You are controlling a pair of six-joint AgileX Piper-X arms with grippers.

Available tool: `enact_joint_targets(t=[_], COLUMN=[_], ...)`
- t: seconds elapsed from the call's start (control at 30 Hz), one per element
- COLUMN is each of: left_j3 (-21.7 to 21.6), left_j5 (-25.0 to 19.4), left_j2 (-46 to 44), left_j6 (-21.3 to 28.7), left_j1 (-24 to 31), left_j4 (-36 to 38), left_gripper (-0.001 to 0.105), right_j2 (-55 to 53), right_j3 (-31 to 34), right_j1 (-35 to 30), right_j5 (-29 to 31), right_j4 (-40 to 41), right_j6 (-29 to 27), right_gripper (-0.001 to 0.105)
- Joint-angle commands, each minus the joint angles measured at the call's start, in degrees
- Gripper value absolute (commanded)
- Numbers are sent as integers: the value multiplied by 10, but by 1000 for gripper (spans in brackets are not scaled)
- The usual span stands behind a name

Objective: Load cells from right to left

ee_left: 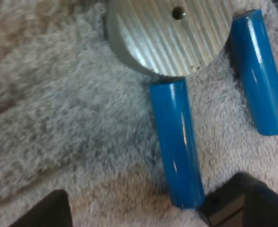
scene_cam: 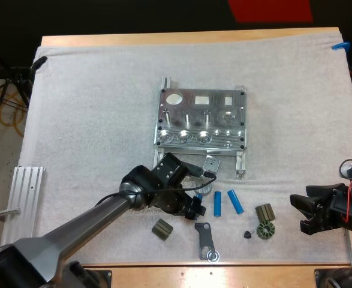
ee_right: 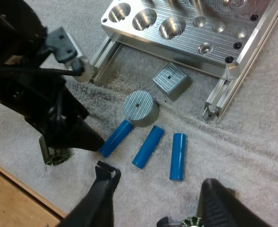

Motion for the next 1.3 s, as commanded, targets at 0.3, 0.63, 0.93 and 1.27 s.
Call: enact_joint_targets(t=[0.3,0.63,0.93,1.27], left_j3=[0,0,0,0], left_j5=[-55,-68,-95,-86], left_j2=[45,52,52,59], left_j6=[-23,-65,-56,-42], left_j1=[-74,-74,-74,-74], left_j4=[-37,-75,-74,-64], left_gripper=[72,72,55,18], right_j2=[0,0,0,0], right_j3=[-5,-5,-5,-5], right_j1=[-3,-3,-3,-3], right_j5=[-8,-8,-8,-8], right_j4=[0,0,0,0], right_j6=[-9,-9,-11,-19], right_gripper=[43,43,43,43])
